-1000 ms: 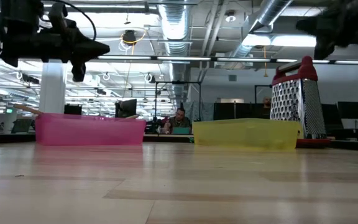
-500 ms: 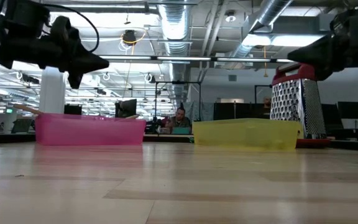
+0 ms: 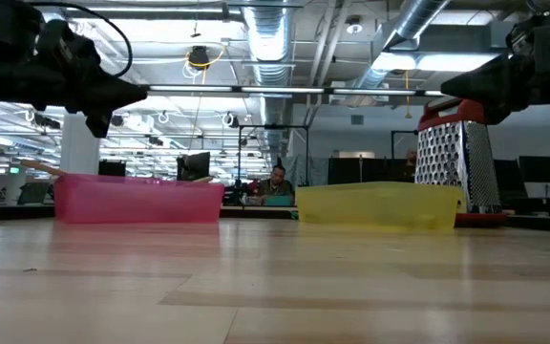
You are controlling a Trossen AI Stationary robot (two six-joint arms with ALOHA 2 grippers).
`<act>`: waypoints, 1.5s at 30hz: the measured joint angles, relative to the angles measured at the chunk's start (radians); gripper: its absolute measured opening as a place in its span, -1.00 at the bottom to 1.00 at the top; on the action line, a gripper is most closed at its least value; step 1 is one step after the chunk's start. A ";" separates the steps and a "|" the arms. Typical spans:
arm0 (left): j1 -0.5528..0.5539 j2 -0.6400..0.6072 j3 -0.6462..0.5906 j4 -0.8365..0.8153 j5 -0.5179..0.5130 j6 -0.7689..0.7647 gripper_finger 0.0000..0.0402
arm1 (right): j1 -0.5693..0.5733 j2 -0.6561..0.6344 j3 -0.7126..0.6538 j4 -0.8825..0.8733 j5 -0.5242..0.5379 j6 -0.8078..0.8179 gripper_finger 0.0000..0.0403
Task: Pick & Place Kitchen Items
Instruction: Return to Home Position
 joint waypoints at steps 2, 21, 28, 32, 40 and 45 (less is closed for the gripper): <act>0.000 -0.026 0.000 -0.046 -0.048 0.007 -1.00 | 0.000 0.000 0.000 0.000 0.000 0.000 -0.87; -0.385 -0.075 0.000 -0.157 -0.095 0.157 -1.00 | 0.000 0.000 0.000 -0.001 0.000 0.000 -0.88; -0.350 -0.093 0.000 -0.178 0.005 0.130 -1.00 | 0.000 0.000 -0.001 -0.001 -0.001 0.000 -0.90; -0.288 -0.113 0.000 -0.198 -0.010 0.141 -1.00 | 0.000 0.000 -0.001 -0.001 -0.001 0.000 -0.88; -0.248 -0.085 0.001 -0.212 -0.100 0.183 -1.00 | 0.000 0.000 -0.001 -0.001 -0.001 0.000 -0.90; -0.248 -0.085 0.001 -0.212 -0.113 0.200 -0.98 | 0.000 0.000 -0.001 -0.001 -0.001 0.000 -0.89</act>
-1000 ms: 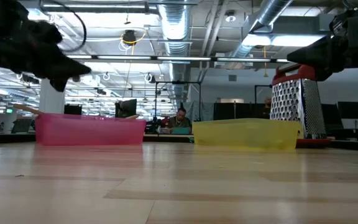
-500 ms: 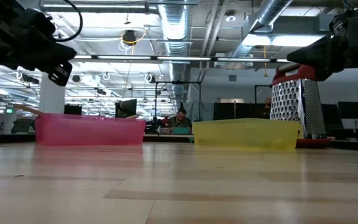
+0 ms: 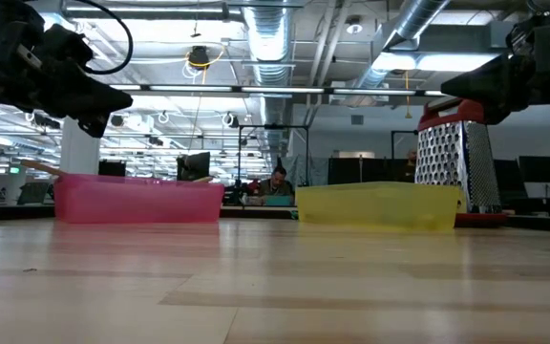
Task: Pick & Place Kitchen Items
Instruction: Return to Home Position
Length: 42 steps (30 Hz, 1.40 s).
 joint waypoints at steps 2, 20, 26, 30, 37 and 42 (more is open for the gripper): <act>0.000 0.000 0.000 0.003 0.000 -0.002 -0.98 | 0.000 0.000 0.000 0.000 0.000 0.000 -0.89; 0.001 -0.074 -0.001 0.020 0.002 -0.004 -0.96 | 0.000 0.000 0.000 0.000 0.000 0.000 -0.88; 0.001 -0.160 -0.001 0.050 0.002 -0.004 -0.96 | 0.000 0.000 0.000 0.000 0.000 0.000 -0.89; -0.002 -0.160 -0.001 0.073 0.002 -0.004 -0.96 | 0.000 0.000 0.000 0.000 0.000 0.000 -0.90; -0.008 -0.160 -0.001 0.077 0.001 -0.004 -0.96 | 0.000 0.000 0.000 0.000 0.000 0.000 -0.89; -0.008 -0.148 -0.001 0.083 0.002 -0.004 -0.96 | 0.000 0.000 0.000 0.000 0.000 0.000 -0.90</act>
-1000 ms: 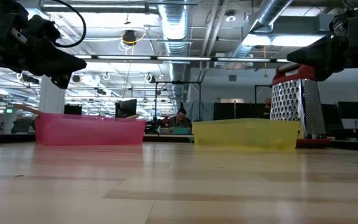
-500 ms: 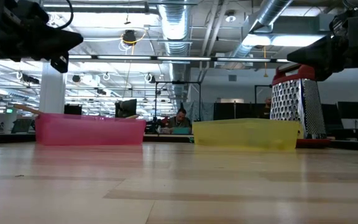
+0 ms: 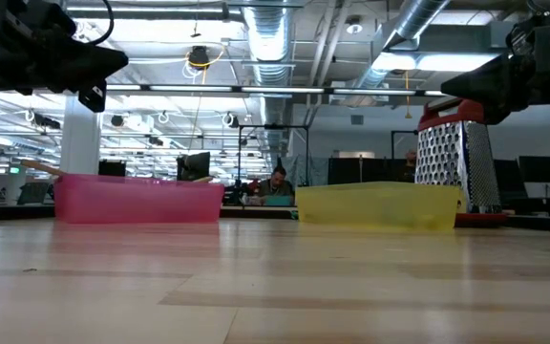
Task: Pick & Place Kitchen Items
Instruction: Return to Home Position
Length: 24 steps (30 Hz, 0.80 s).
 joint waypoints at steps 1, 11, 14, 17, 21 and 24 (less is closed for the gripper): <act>0.000 0.002 0.000 0.000 0.000 0.000 -0.96 | 0.000 0.000 0.000 0.000 0.000 0.000 -0.90; 0.000 0.034 0.000 0.007 0.000 0.000 -0.96 | 0.000 0.000 0.000 0.000 0.000 0.000 -0.89; 0.000 0.047 0.000 0.007 0.000 0.000 -0.96 | 0.000 0.000 0.000 0.000 0.000 0.000 -0.90; 0.000 0.051 0.000 0.008 0.000 0.000 -0.96 | 0.000 0.000 0.000 0.000 0.000 0.000 -0.90; 0.000 0.047 0.000 0.009 0.000 0.000 -0.96 | 0.000 0.000 0.000 0.000 0.000 0.000 -0.88; 0.000 0.047 0.000 0.009 0.000 0.000 -0.96 | 0.000 0.000 0.000 0.000 0.000 0.000 -0.88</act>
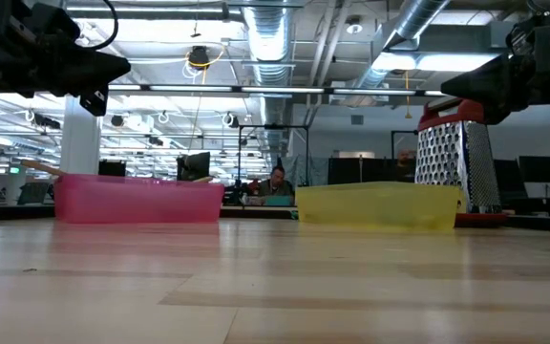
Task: Pick & Place Kitchen Items
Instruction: Return to Home Position
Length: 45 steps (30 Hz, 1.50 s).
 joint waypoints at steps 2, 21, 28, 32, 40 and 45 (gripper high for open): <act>0.000 0.000 0.000 0.000 0.000 0.000 -0.96 | 0.000 0.000 0.000 0.000 0.000 0.000 -0.88; 0.000 -0.058 0.000 0.041 0.000 0.000 -0.96 | 0.000 0.000 0.000 0.000 -0.003 0.000 -0.90; 0.000 -0.058 0.000 0.044 0.000 0.000 -0.96 | 0.000 0.000 0.000 0.000 -0.003 0.000 -0.88; 0.000 -0.058 0.000 0.044 0.000 0.000 -0.96 | 0.000 0.000 0.000 0.000 -0.003 0.000 -0.89; 0.000 -0.058 0.000 0.046 0.000 0.000 -0.96 | 0.000 0.000 0.000 0.000 -0.003 0.000 -0.89; 0.000 -0.058 0.000 0.049 0.000 0.000 -0.96 | 0.000 0.000 0.000 0.000 -0.003 0.000 -0.89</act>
